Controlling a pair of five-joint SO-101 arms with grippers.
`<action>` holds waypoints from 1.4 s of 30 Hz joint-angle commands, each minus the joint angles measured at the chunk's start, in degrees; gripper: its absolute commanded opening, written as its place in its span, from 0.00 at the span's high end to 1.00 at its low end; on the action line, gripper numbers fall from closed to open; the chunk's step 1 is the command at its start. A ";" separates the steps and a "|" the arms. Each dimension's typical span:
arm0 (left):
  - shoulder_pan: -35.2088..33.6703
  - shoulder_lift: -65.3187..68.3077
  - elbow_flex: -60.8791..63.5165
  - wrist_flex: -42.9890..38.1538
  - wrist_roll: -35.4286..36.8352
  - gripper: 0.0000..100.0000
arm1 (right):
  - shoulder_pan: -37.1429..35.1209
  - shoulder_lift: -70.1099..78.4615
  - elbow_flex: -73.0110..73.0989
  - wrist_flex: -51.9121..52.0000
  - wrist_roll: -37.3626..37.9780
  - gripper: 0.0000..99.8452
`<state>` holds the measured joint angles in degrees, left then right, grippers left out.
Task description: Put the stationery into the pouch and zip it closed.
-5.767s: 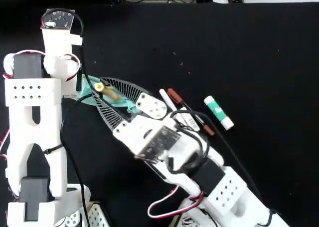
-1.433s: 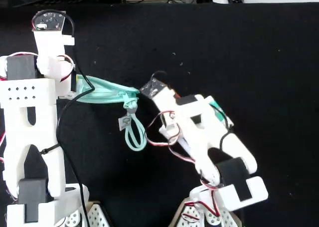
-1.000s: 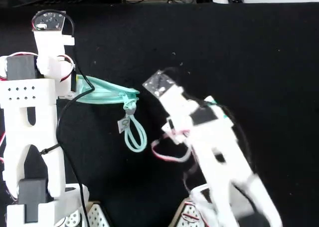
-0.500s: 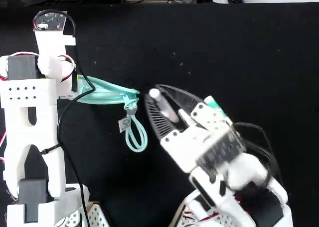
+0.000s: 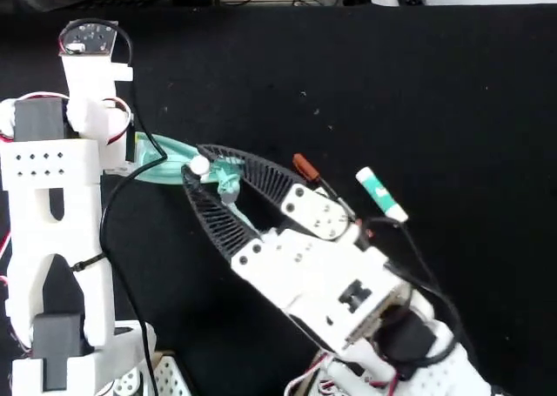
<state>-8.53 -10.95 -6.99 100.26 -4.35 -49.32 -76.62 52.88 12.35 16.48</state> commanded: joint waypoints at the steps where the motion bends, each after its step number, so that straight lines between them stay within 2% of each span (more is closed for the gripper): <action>1: 0.31 0.53 0.75 0.35 -0.18 0.97 | -0.53 -0.22 0.40 -5.01 -0.26 0.99; 18: -0.04 0.53 0.75 0.35 -0.35 0.97 | 1.14 17.01 1.98 -4.04 -2.90 0.99; 22: -0.04 0.53 0.75 0.35 -0.44 0.97 | 1.93 18.33 1.98 3.08 -2.90 0.96; 27: -0.04 0.53 0.75 0.35 -0.44 0.97 | 1.67 18.51 -6.02 16.79 -3.25 0.80; 34: -0.04 0.53 0.75 0.35 -0.35 0.97 | 2.29 17.71 -22.20 28.66 -2.90 0.83; 38: -0.04 0.53 0.75 0.35 -0.35 0.97 | 8.70 13.67 -31.87 39.12 -2.90 0.87; 42: -0.04 0.53 0.75 0.44 -0.35 0.97 | 26.29 11.03 -31.43 49.32 -3.25 0.96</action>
<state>-8.53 -10.95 -6.81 100.26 -4.35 -35.25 -64.84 22.81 55.87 13.93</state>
